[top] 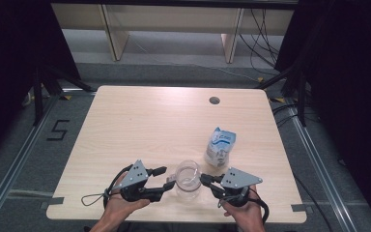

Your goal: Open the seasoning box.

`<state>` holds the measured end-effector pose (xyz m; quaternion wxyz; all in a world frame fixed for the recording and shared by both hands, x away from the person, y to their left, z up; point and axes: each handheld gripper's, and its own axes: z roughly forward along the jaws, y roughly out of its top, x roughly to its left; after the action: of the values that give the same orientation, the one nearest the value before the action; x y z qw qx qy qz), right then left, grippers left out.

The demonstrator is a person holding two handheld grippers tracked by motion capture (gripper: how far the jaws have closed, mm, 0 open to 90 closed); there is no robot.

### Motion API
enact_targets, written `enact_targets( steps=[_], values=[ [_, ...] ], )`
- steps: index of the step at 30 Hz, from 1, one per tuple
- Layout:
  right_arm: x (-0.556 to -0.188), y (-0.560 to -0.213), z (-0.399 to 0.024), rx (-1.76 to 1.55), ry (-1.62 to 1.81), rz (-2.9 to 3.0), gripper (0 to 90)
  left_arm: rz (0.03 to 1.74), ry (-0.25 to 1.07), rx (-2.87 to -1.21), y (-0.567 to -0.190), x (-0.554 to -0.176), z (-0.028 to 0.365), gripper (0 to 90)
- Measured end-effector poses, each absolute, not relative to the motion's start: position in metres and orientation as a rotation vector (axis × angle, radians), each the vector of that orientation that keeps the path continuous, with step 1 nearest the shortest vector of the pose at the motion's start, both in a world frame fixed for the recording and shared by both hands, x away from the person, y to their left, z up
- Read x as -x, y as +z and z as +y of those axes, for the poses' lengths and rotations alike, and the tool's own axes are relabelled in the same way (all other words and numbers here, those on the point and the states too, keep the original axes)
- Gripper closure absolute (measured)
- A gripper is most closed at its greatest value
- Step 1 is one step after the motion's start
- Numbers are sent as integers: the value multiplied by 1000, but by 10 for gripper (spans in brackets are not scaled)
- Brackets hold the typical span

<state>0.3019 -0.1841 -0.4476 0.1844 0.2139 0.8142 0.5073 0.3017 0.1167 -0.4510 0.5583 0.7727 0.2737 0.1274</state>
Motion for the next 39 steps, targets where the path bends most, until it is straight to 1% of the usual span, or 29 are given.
enact_targets(
  steps=[2, 6, 14, 20, 24, 26, 31, 36, 38, 39],
  values=[
    [-302, -446, -183, -599, 1426, 2309, 847, 652, 308, -1826, -453, -299, 118, 347],
    [-302, -446, -182, -586, 1427, 2294, 847, 694, 287, -1857, -457, -295, 124, 279],
    [-302, -443, -181, -593, 1422, 2290, 846, 745, 255, -1865, -471, -293, 140, 213],
    [-302, -441, -179, -570, 1418, 2282, 846, 767, 263, -1888, -475, -290, 145, 164],
    [-302, -440, -176, -572, 1430, 2273, 845, 789, 250, -1895, -480, -286, 146, 160],
    [-302, -439, -175, -561, 1429, 2277, 845, 763, 262, -1923, -482, -285, 147, 160],
    [-301, -434, -172, -574, 1441, 2274, 845, 764, 264, -1943, -487, -284, 148, 157],
    [-302, -430, -167, -534, 1444, 2260, 845, 791, 272, -1944, -492, -280, 146, 152],
    [-301, -429, -166, -528, 1443, 2281, 845, 766, 280, -1955, -494, -280, 146, 152],
    [-301, -429, -164, -528, 1451, 2266, 845, 787, 276, -1946, -494, -279, 145, 152]
  ],
)
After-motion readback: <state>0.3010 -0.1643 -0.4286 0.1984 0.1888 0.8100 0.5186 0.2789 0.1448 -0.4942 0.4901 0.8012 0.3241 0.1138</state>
